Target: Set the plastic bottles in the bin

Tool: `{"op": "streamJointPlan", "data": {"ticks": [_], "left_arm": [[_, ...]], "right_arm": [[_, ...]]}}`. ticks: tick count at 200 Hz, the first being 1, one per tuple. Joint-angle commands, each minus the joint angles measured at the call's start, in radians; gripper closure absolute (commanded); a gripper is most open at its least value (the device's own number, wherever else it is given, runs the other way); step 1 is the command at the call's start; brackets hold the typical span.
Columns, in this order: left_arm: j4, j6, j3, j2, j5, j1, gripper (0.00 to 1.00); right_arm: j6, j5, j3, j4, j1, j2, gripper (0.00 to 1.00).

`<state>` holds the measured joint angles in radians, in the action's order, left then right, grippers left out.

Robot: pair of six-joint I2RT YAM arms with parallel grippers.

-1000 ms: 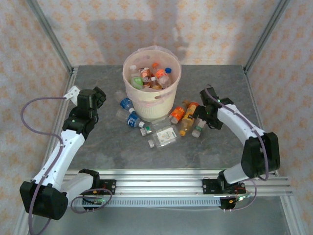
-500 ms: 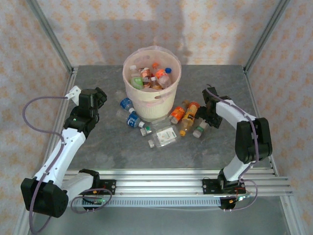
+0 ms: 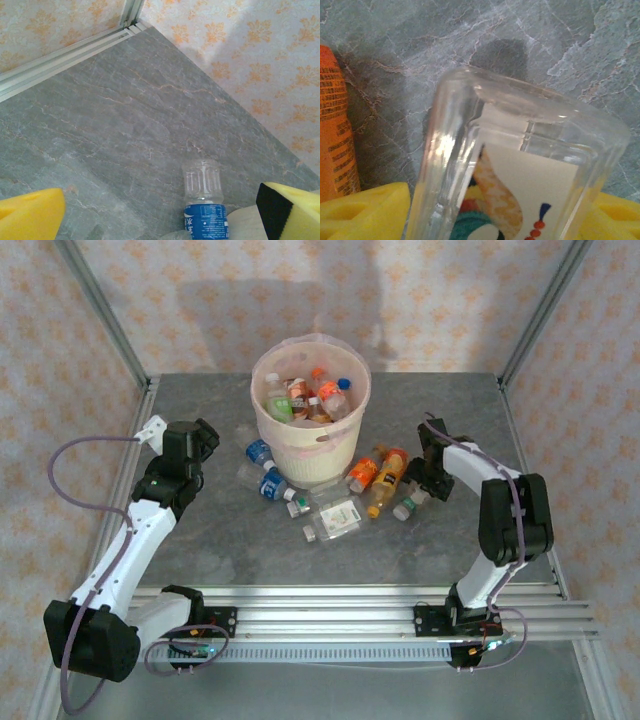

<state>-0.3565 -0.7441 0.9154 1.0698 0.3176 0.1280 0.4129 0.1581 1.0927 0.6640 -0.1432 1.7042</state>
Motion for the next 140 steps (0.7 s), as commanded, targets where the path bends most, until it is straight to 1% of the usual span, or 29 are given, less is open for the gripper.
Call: {"op": "streamJointPlan", "data": {"ticks": [1,61,86,107,140], "left_arm": [[-0.024,-0.014,0.026,-0.005,0.008,-0.010,0.00],[-0.026,-0.014,0.027,-0.004,0.012,-0.011,0.00],[-0.025,-0.012,0.028,-0.003,0.013,-0.010,0.00],[-0.025,-0.011,0.033,0.001,0.013,-0.011,0.00],[-0.024,-0.011,0.038,0.007,0.013,-0.011,0.00]], "right_arm": [[-0.020,-0.010,0.004,-0.007,0.004,0.024,0.24],[-0.031,-0.029,0.019,-0.007,0.004,0.058,0.28],[-0.037,-0.045,0.024,-0.004,0.004,0.062,0.37],[-0.040,-0.048,0.031,0.005,0.004,0.054,0.40],[-0.042,-0.066,0.046,0.043,0.004,0.003,0.50]]}}
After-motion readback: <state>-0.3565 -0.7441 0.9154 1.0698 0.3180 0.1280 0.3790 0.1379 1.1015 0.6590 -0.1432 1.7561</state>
